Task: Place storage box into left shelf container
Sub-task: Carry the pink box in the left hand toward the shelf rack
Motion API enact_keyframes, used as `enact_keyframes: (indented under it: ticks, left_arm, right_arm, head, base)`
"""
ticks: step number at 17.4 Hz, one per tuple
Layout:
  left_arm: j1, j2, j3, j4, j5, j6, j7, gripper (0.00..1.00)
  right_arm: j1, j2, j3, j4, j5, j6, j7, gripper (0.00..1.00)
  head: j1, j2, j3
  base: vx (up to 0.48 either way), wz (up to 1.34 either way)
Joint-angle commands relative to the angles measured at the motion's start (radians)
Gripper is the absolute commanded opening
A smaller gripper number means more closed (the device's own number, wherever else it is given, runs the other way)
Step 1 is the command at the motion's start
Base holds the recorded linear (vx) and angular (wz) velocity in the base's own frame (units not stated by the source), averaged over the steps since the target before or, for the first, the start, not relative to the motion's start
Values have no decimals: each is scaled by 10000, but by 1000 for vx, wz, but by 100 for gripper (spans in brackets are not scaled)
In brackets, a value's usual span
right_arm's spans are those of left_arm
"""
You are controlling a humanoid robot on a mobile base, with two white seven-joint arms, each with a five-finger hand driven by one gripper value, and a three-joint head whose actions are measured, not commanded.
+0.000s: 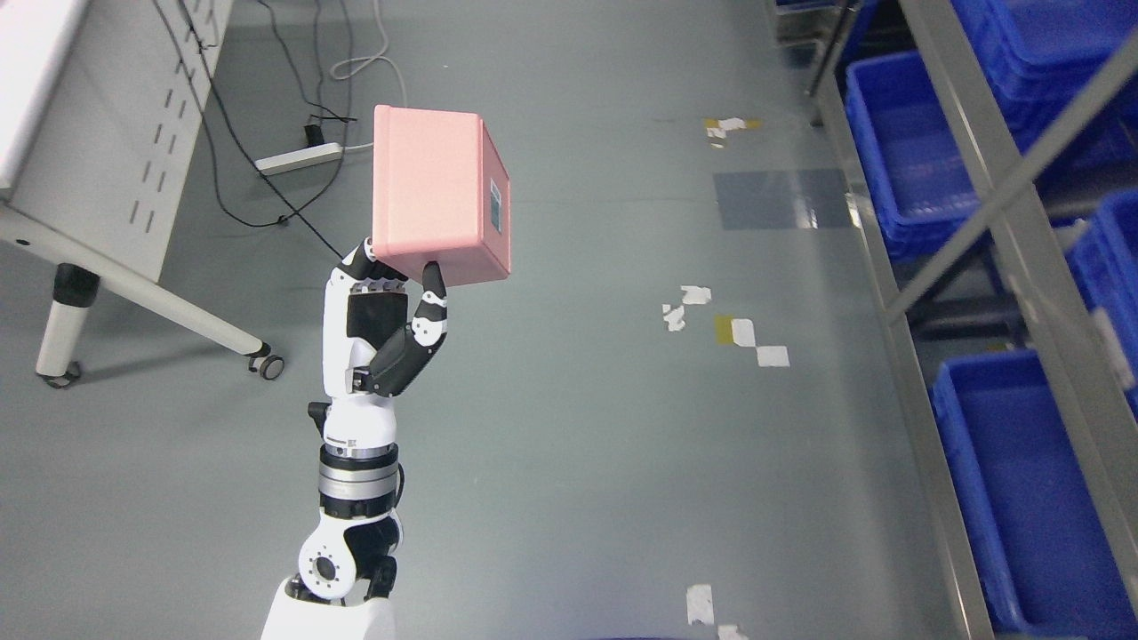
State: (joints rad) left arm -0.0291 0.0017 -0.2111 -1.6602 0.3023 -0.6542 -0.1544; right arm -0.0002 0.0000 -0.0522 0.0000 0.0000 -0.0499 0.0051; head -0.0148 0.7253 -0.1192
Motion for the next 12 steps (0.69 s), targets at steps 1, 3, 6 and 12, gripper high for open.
enact_keyframes:
  ticks: [1,3,6,12]
  left_arm:
    - [582,158,-21,-104,91,-9,-6,3]
    - [628,158,-36,-119,91,-9,-21,3]
    - [750,158,-98,-88,91,-9,-36,3]
    - [873,158,-128,-88,91,-9,-52,3]
  right_arm:
    - [-44,-175,0,-174,-215,8,-82,100]
    - [-44,-175,0,-174,-215,-7,-82,100]
    - [-29,-175,0,-174,-215,8,-67,100]
    - [-29,-175,0,-174,-215,8,-82,100]
  head:
    - [0,0,0]
    - [0,0,0]
    - [0,1,0]
    - [0,1,0]
  base:
    - [492,729]
    - [463,452]
    - [524,263]
    - [595,40]
